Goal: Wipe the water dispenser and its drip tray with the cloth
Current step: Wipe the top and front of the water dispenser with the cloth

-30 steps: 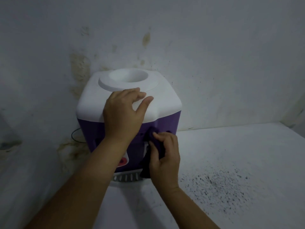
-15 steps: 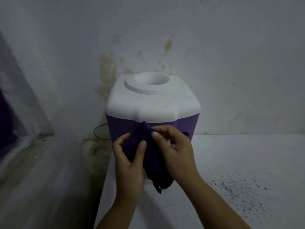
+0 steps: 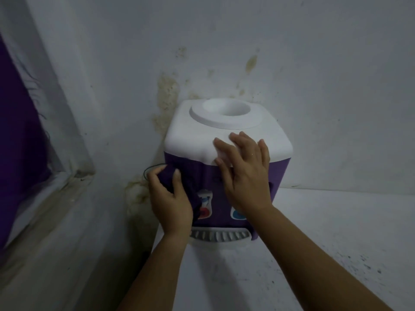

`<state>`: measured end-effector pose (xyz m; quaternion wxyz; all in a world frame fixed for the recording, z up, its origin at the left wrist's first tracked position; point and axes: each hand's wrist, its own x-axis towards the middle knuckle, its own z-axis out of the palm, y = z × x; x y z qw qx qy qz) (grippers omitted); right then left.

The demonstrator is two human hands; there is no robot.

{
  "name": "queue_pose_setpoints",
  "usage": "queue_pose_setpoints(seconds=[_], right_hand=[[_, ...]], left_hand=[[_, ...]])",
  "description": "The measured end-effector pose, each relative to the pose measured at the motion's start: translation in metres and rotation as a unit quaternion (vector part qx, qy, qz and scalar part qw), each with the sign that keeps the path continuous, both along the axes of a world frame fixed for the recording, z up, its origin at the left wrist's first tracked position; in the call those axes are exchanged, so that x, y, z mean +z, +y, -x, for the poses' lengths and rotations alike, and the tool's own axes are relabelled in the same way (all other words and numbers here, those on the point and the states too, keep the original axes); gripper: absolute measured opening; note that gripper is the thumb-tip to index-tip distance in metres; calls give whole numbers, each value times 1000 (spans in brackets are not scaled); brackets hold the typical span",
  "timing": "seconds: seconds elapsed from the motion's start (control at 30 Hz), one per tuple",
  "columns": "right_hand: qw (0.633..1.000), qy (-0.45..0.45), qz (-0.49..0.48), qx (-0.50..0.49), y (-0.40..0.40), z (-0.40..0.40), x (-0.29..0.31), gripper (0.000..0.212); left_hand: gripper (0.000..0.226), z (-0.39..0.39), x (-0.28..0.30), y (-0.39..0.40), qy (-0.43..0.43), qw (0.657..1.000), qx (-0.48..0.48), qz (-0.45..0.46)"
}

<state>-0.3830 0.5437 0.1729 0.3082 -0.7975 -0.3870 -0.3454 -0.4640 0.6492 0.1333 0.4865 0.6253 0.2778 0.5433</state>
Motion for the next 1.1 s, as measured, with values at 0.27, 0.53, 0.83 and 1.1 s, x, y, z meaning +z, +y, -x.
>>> queue_pose_setpoints(seconds=[0.27, 0.53, 0.83, 1.1], right_hand=[[999, -17, -30, -1, 5, -1, -4, 33], [997, -53, -55, -15, 13, -9, -12, 34], [993, -88, -67, -33, 18, -13, -15, 34], [992, -102, -64, -36, 19, -14, -17, 32]], left_hand=[[21, -14, -13, 10, 30, 999, 31, 9], [13, -8, -9, 27, 28, 999, -22, -25], [16, 8, -50, 33, 115, 990, -35, 69], [14, 4, -81, 32, 125, 991, -21, 40]])
